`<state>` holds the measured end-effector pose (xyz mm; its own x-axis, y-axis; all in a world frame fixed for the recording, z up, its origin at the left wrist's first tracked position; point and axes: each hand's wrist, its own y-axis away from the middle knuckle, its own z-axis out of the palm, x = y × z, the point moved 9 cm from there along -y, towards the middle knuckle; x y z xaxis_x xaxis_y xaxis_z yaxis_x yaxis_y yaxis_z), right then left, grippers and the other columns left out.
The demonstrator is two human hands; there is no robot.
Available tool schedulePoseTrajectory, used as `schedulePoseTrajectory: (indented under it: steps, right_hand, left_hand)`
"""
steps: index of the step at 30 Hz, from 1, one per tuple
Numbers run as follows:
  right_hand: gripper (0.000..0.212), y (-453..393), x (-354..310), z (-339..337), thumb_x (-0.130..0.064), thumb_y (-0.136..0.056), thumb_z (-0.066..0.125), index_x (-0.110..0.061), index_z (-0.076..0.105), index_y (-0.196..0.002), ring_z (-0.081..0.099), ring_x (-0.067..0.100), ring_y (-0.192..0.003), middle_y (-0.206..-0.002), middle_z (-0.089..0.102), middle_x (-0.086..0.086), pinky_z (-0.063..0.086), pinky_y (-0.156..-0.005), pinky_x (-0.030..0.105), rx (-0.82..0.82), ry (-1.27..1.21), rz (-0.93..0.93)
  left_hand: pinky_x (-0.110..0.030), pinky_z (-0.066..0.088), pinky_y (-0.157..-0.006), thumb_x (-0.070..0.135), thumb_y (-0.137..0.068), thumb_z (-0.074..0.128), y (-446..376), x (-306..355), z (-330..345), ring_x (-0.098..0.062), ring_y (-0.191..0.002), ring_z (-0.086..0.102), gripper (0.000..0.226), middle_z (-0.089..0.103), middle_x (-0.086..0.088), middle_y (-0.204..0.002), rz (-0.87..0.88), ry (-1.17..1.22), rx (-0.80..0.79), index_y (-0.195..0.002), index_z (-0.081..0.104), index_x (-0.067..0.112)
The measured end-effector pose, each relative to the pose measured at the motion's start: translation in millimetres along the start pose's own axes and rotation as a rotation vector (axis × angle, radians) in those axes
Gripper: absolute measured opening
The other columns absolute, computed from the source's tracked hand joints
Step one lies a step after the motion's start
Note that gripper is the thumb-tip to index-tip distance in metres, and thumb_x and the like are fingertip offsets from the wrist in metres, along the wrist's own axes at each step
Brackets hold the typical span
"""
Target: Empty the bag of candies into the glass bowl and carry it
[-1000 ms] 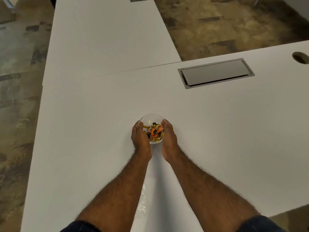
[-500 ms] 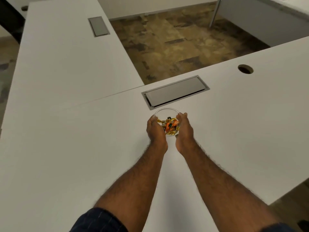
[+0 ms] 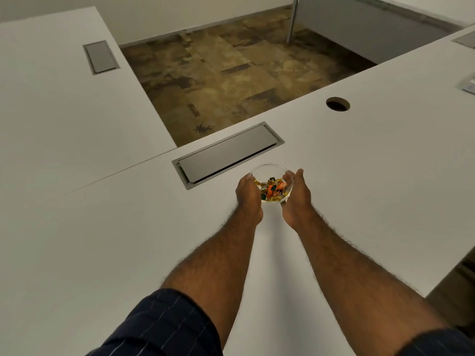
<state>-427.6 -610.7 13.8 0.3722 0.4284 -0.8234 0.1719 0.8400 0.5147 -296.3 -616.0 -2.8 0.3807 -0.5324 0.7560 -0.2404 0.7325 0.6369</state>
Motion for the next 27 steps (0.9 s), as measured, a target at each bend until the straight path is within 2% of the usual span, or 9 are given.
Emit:
schedulePoseTrajectory:
  steps: [10, 16, 19, 21, 24, 27]
  right_hand:
    - [0.057, -40.1, 27.7, -30.1, -0.052, -0.101, 0.02, -0.018, 0.041, -0.144, 0.038, 0.03, -0.139, -0.154, 0.039, 0.006, 0.027, -0.118, 0.05, 0.069, 0.048, 0.08]
    - [0.053, -43.1, 40.0, -40.2, -0.048, -0.102, 0.022, -0.018, 0.041, -0.142, 0.044, 0.022, -0.128, -0.152, 0.041, 0.006, 0.033, -0.106, 0.036, 0.083, 0.111, 0.098]
    - [0.057, -42.9, 35.7, -40.1, -0.052, -0.101, 0.02, -0.021, 0.03, -0.148, 0.037, 0.025, -0.138, -0.154, 0.036, 0.007, 0.03, -0.107, 0.037, 0.064, 0.239, 0.083]
    - [0.061, -42.4, 28.0, -39.8, -0.057, -0.099, 0.018, -0.023, 0.025, -0.149, 0.035, 0.027, -0.14, -0.156, 0.032, 0.008, 0.029, -0.111, 0.041, 0.059, 0.338, 0.053]
    - [0.064, -40.1, 4.6, -41.5, -0.059, -0.097, 0.023, -0.022, 0.028, -0.149, 0.033, 0.029, -0.142, -0.157, 0.032, 0.009, 0.031, -0.115, 0.046, 0.157, 0.547, -0.07]
    - [0.068, -27.8, -23.9, -24.3, -0.06, -0.096, 0.028, -0.017, 0.034, -0.147, 0.022, 0.029, -0.147, -0.158, 0.031, 0.009, 0.021, -0.12, 0.048, 0.205, 0.842, -0.263]
  left_hand:
    - [-0.026, 0.042, -0.076, 0.026, -0.101, 0.036, -37.2, -29.9, 19.2, -0.019, -0.101, 0.047, 0.037, 0.054, -0.01, -0.135, 0.034, -0.137, 0.01, -0.131, 0.053, 0.014]
    - [-0.029, 0.042, -0.087, 0.027, -0.102, 0.031, -40.2, -39.6, 21.3, -0.02, -0.11, 0.05, 0.039, 0.052, -0.008, -0.139, 0.088, -0.223, -0.015, -0.136, 0.048, 0.017]
    - [-0.029, 0.04, -0.088, 0.028, -0.103, 0.03, -40.2, -37.9, 22.2, -0.018, -0.112, 0.048, 0.04, 0.048, -0.008, -0.143, 0.1, -0.252, -0.041, -0.139, 0.042, 0.018]
    - [-0.033, 0.042, -0.093, 0.03, -0.103, 0.029, -36.8, -33.7, 23.2, -0.023, -0.122, 0.048, 0.042, 0.045, -0.009, -0.146, 0.094, -0.279, -0.065, -0.142, 0.038, 0.019]
    - [-0.041, 0.042, -0.103, 0.035, -0.102, 0.027, -28.3, -21.4, 22.1, -0.029, -0.131, 0.045, 0.046, 0.041, -0.01, -0.149, 0.125, -0.391, -0.059, -0.145, 0.034, 0.02]
    - [-0.041, 0.034, -0.112, 0.039, -0.102, 0.028, -14.6, 2.3, 16.3, -0.029, -0.14, 0.035, 0.052, 0.033, -0.011, -0.155, 0.28, -0.559, 0.028, -0.148, 0.029, 0.014]
